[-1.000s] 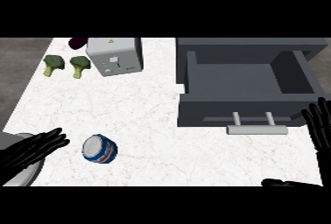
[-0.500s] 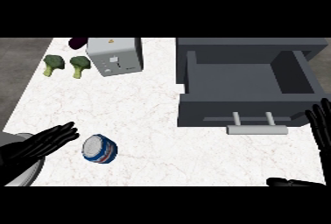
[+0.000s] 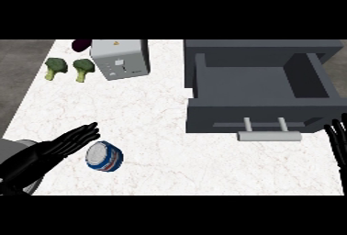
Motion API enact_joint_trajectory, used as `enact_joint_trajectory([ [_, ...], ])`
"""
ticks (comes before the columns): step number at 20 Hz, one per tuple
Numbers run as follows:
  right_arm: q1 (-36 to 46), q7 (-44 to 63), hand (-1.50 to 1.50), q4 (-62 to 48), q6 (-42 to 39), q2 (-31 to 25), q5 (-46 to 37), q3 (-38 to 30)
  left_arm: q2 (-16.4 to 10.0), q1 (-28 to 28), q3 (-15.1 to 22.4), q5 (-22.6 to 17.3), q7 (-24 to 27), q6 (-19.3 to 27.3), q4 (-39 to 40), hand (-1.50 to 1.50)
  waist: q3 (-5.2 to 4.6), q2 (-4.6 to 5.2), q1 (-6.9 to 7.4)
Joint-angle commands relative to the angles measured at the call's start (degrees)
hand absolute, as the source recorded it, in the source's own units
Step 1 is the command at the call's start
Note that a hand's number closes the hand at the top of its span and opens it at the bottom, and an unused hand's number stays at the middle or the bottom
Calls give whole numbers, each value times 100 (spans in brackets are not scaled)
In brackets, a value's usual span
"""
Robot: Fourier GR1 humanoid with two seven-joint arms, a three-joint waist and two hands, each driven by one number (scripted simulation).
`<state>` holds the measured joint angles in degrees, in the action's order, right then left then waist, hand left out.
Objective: Pick up the can, place it into the drawer and close the drawer
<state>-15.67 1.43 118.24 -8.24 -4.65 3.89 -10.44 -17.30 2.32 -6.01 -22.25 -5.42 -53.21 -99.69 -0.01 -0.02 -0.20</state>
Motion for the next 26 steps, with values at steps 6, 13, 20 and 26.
enact_joint_trajectory([
  [6, -218, -566, -150, -324, -170, 273, -270, 57, 290, -87, -201, 1035, 743, -232, 597, -150, 1, -1, 1],
  [13, -341, -444, -150, 10, -207, 360, -285, 134, 211, -353, -290, 2329, 2311, -250, 1798, -150, -2, 0, -13],
  [20, 5, -219, -150, -188, -378, 5, 51, -302, -377, -1097, -328, 3034, 3572, 30, 3476, -150, -7, 18, -69],
  [26, 35, -82, -150, -79, -296, 164, -143, -100, -378, -943, 34, 3103, 3798, 248, 3453, -150, -2, 2, -18],
])
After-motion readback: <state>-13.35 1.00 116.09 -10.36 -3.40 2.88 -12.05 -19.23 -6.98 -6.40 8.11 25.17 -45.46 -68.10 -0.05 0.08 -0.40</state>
